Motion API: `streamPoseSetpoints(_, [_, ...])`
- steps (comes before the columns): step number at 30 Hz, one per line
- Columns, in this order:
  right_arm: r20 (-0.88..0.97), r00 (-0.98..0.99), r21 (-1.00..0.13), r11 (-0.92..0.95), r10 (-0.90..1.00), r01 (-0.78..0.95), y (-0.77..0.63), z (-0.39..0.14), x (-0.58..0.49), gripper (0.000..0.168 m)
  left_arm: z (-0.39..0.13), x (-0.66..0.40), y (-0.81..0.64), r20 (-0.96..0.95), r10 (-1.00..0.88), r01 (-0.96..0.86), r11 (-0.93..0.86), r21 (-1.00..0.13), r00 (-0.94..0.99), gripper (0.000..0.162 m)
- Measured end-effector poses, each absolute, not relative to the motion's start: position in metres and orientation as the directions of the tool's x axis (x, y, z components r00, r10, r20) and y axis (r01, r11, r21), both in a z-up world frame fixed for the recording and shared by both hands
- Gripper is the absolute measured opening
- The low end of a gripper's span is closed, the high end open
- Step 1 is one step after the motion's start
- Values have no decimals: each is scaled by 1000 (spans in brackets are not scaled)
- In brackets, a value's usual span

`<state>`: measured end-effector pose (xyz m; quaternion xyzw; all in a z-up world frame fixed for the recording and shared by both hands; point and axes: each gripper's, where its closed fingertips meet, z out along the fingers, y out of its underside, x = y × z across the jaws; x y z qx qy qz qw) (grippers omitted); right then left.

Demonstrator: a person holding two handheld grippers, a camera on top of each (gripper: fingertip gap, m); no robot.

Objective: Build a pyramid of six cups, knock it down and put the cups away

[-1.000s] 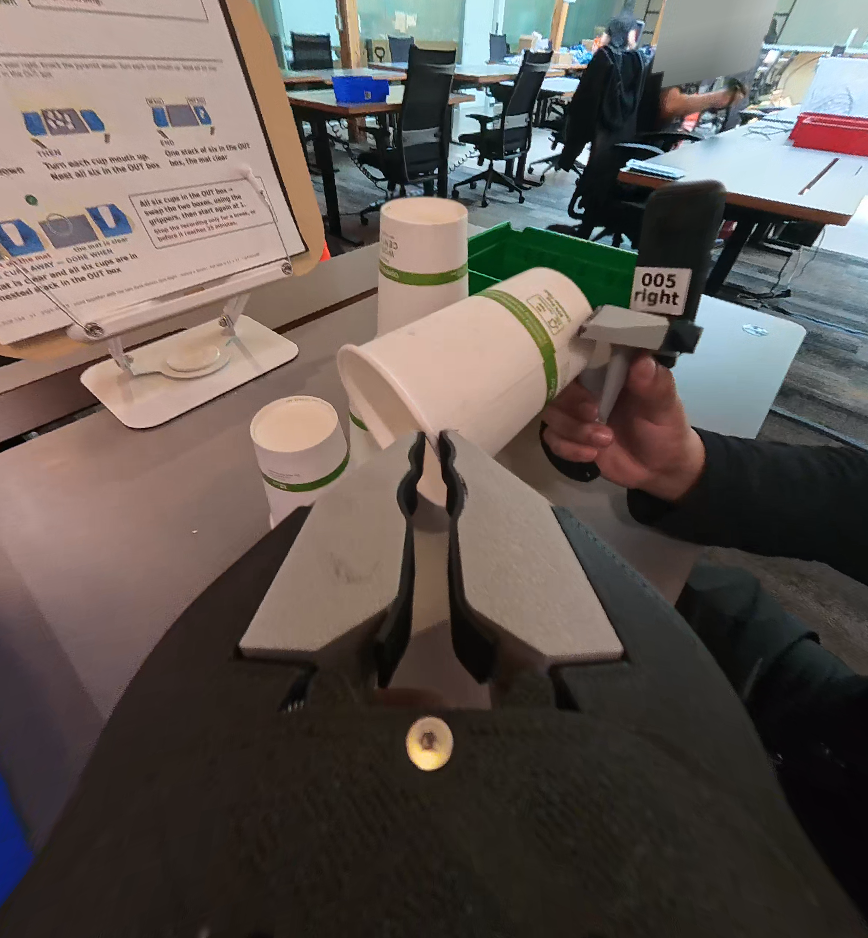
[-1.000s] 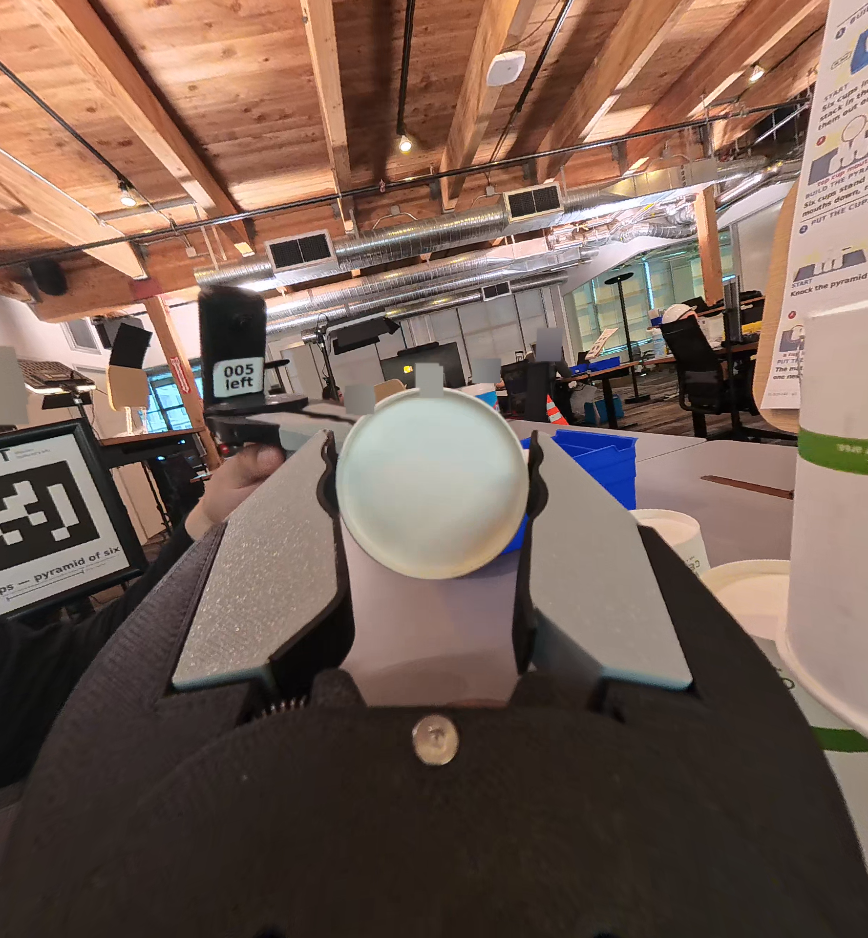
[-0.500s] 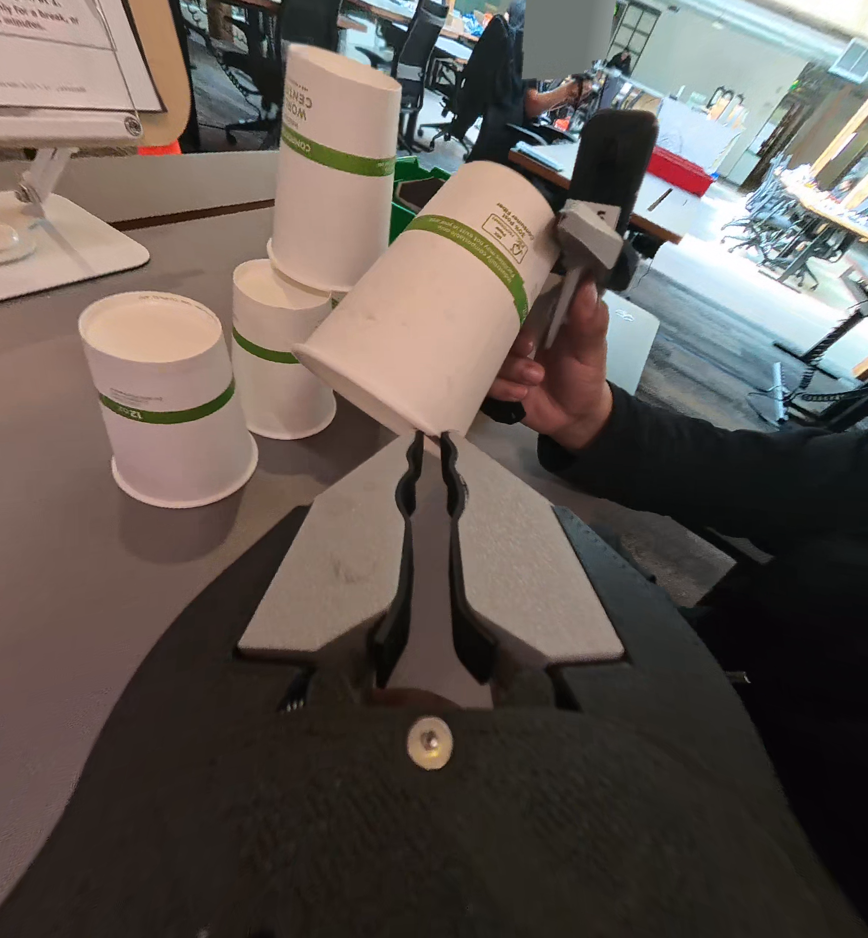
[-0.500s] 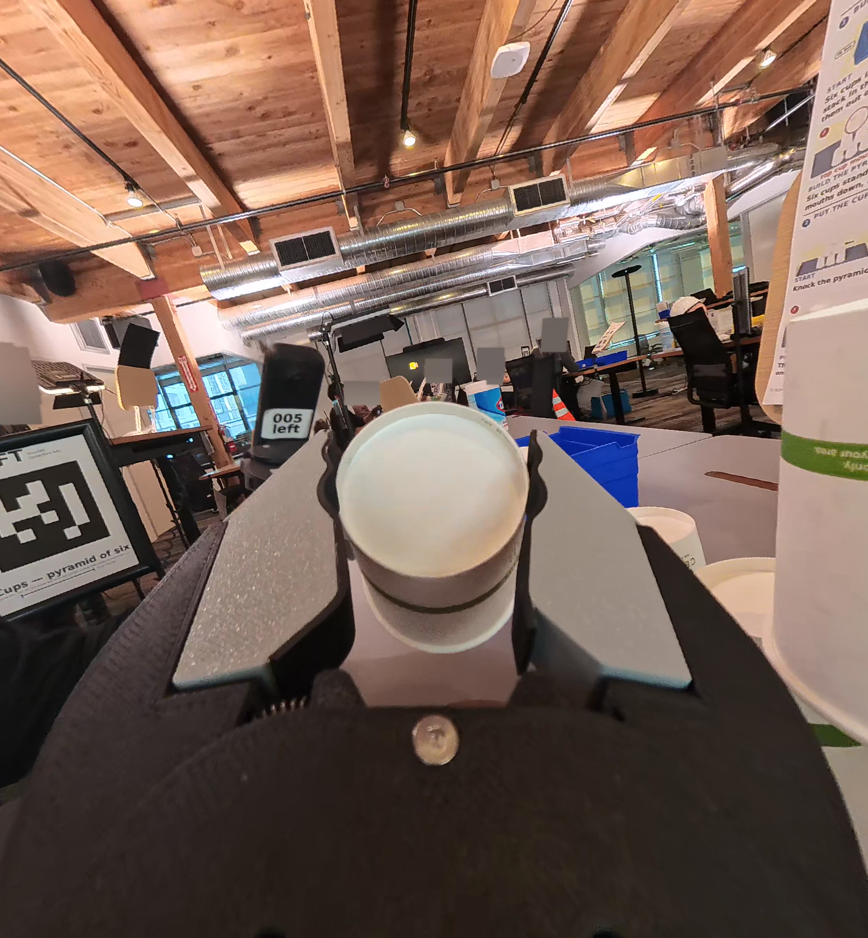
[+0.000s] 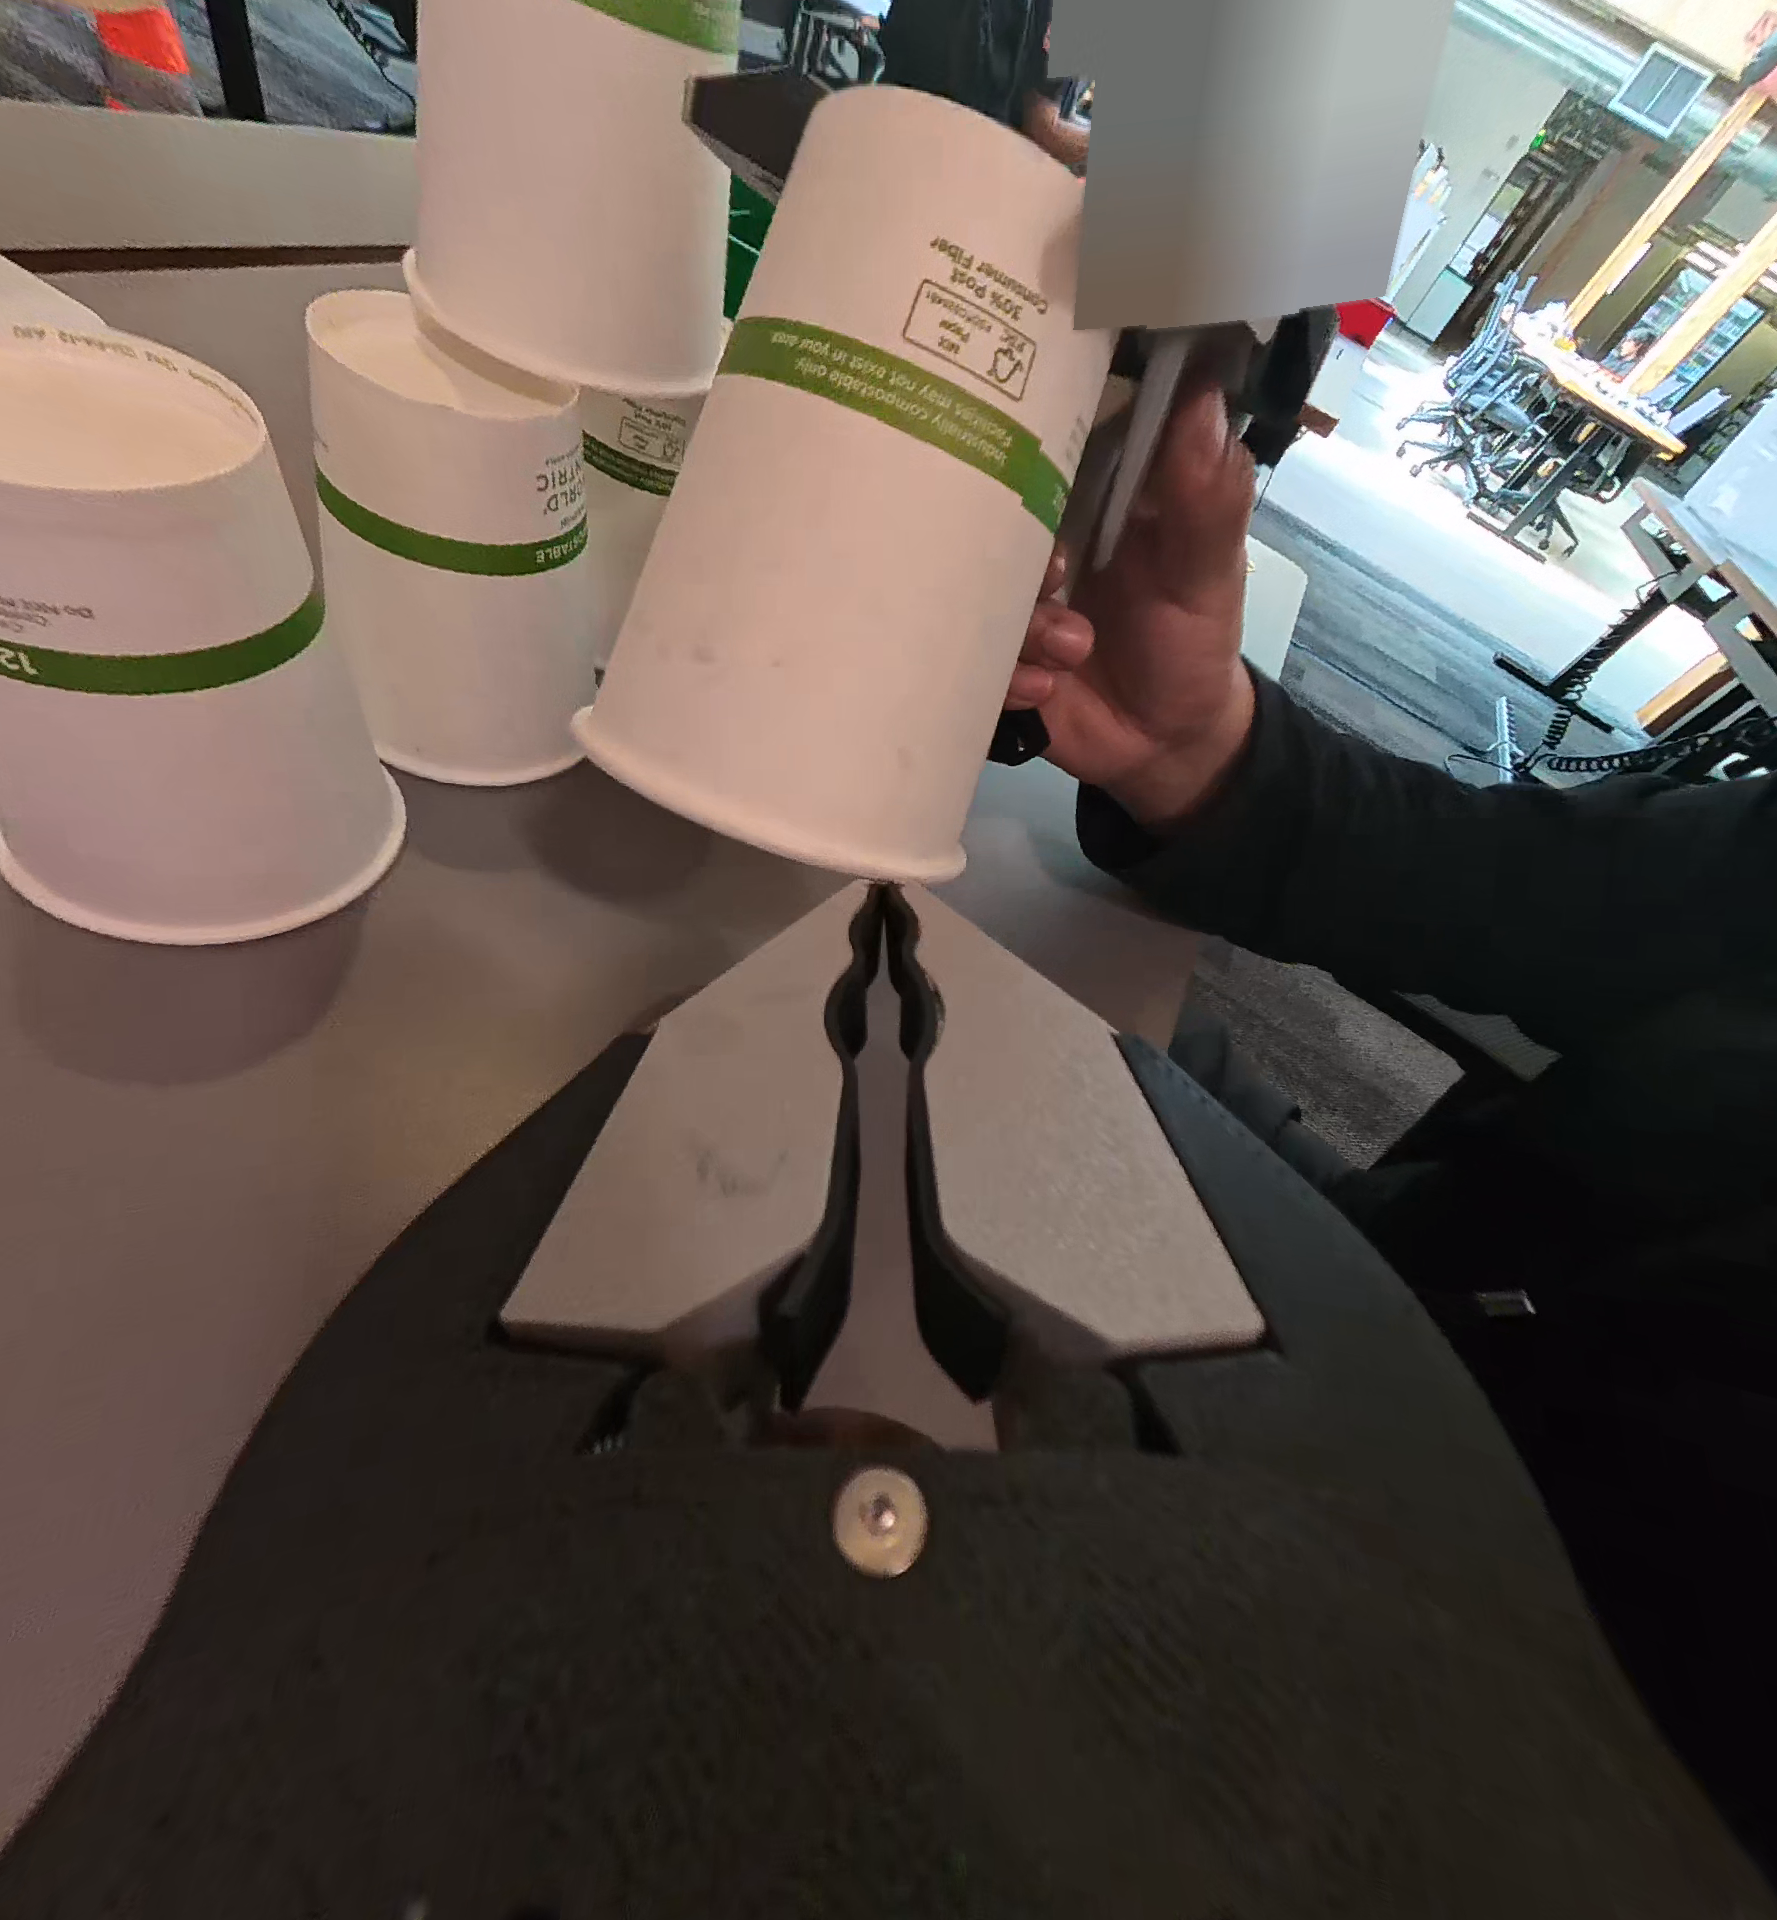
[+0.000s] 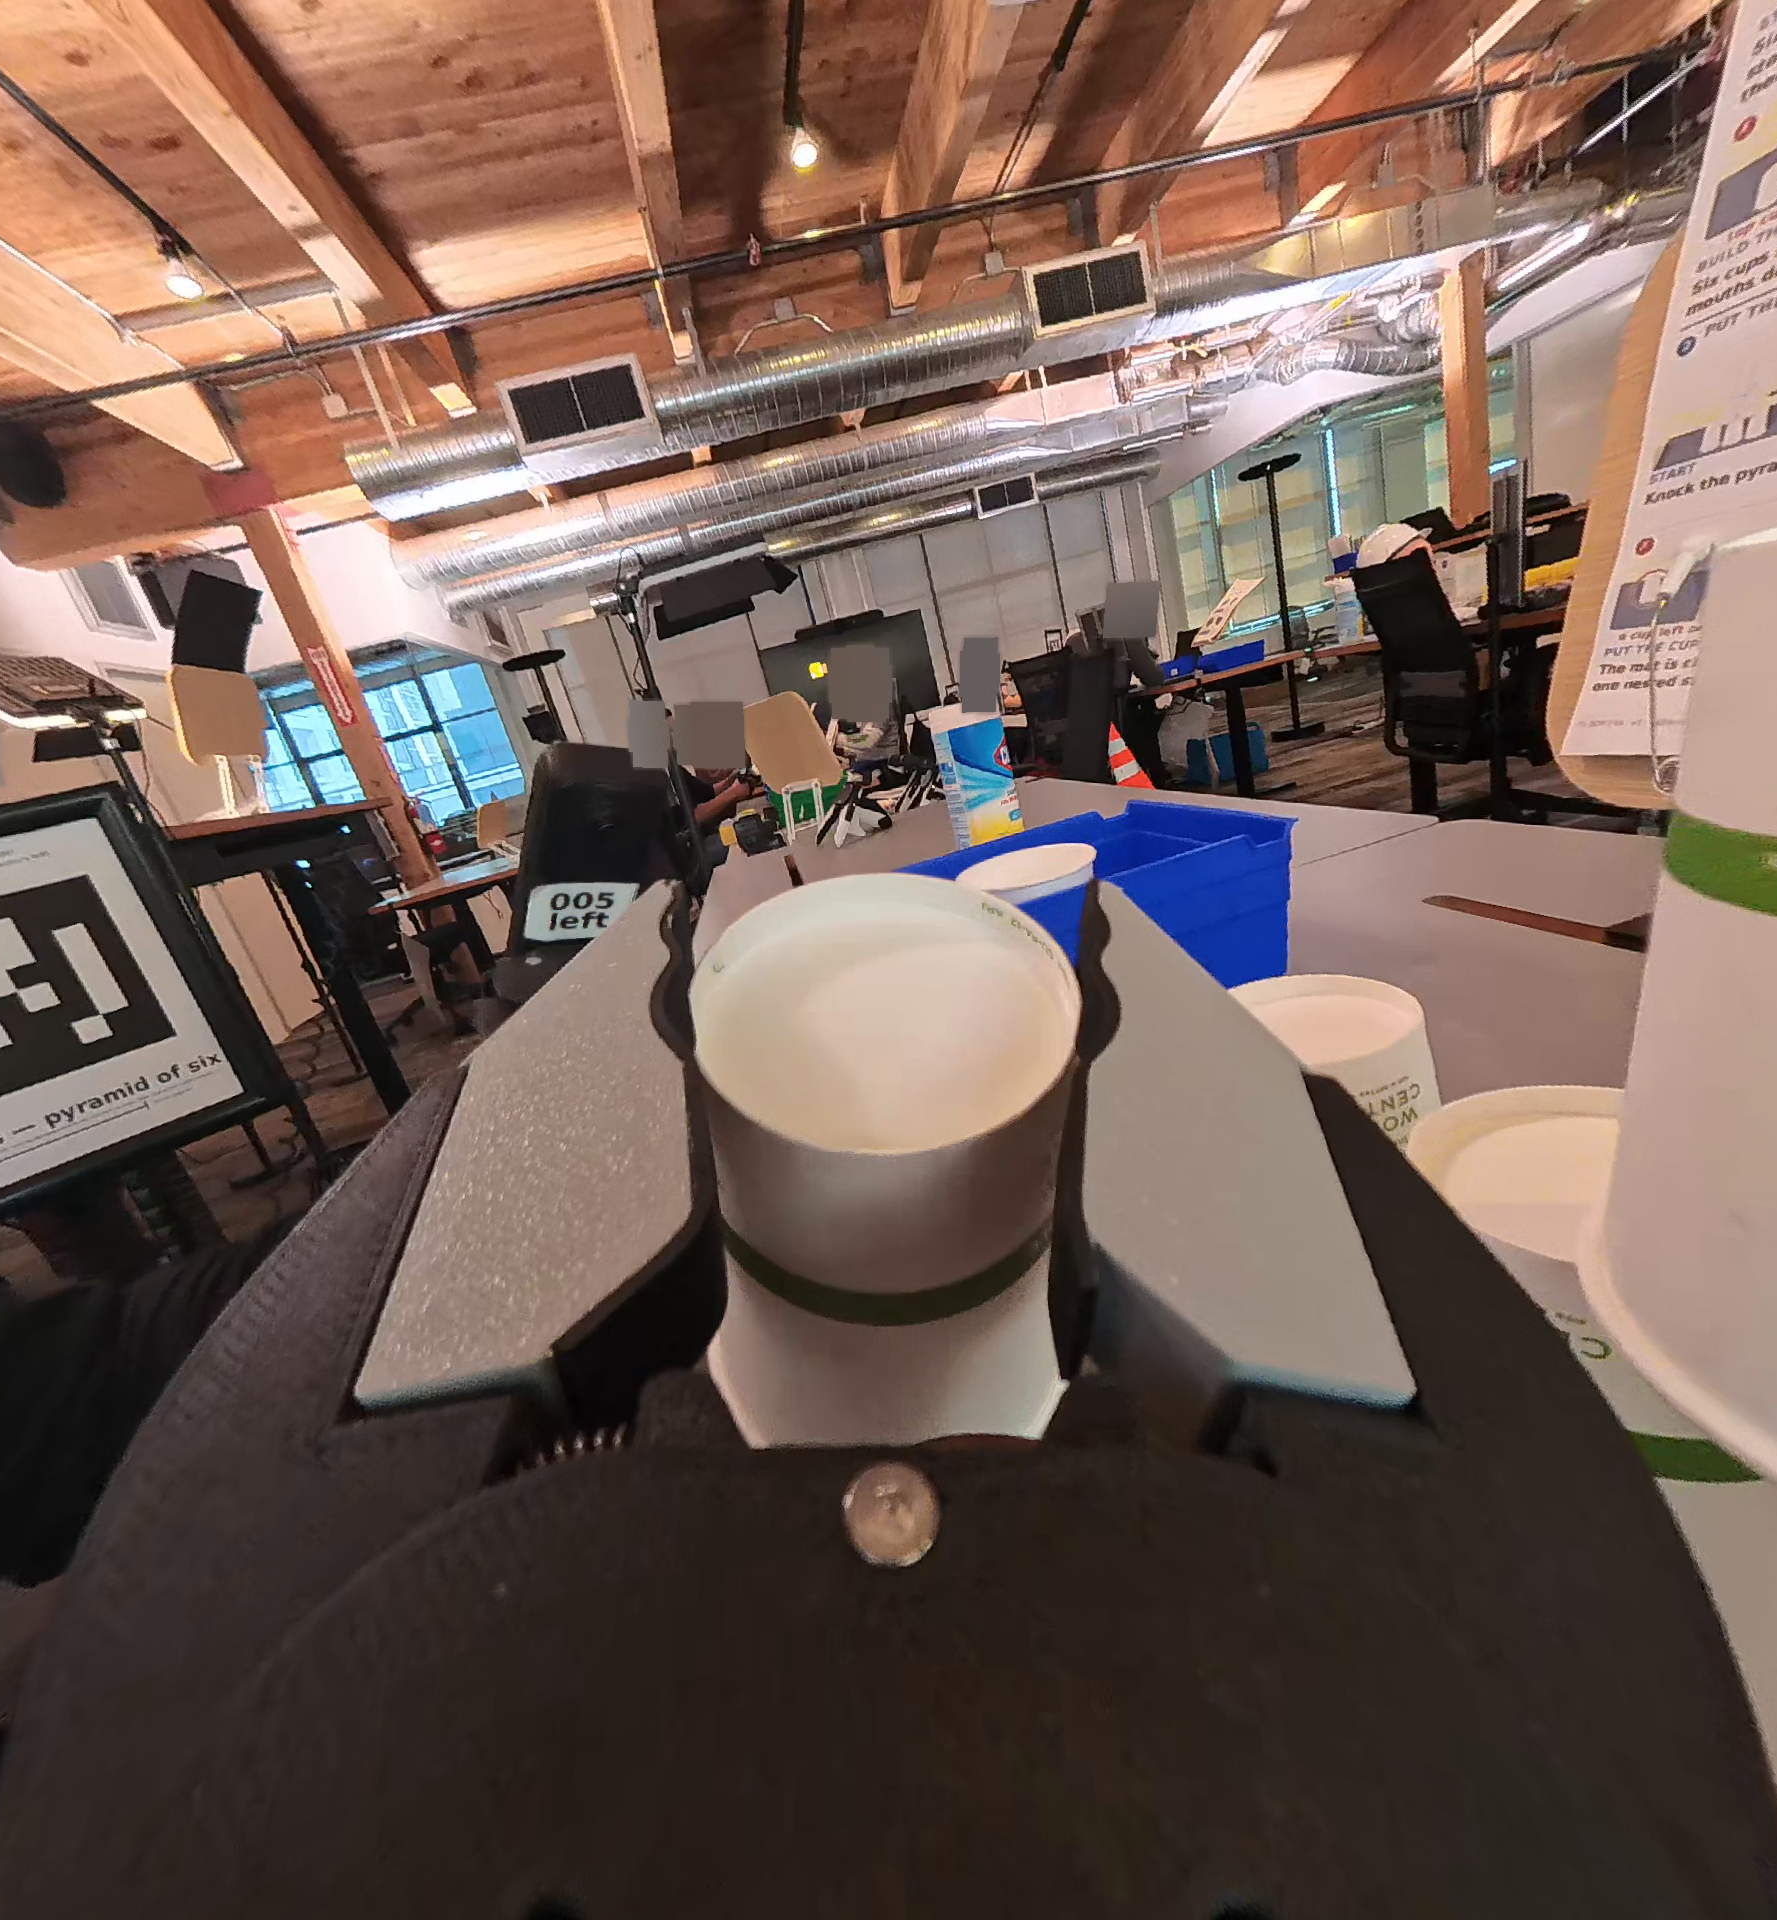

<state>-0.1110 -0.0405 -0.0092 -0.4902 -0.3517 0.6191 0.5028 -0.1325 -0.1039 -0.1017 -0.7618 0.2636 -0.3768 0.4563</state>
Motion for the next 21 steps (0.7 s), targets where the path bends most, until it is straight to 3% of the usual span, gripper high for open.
streamPoseSetpoints(20, [-224, 50, -963, -213, 973, -166, -39, -31, -125, 71, -143, -124, -95, 441, -702, -36, -552, -833, 559, 0])
streamPoseSetpoints(21, [-214, 55, -966, -203, 975, -163, -39, -31, -125, 63, -143, -125, -95, 441, -702, -37, -552, -833, 559, 0])
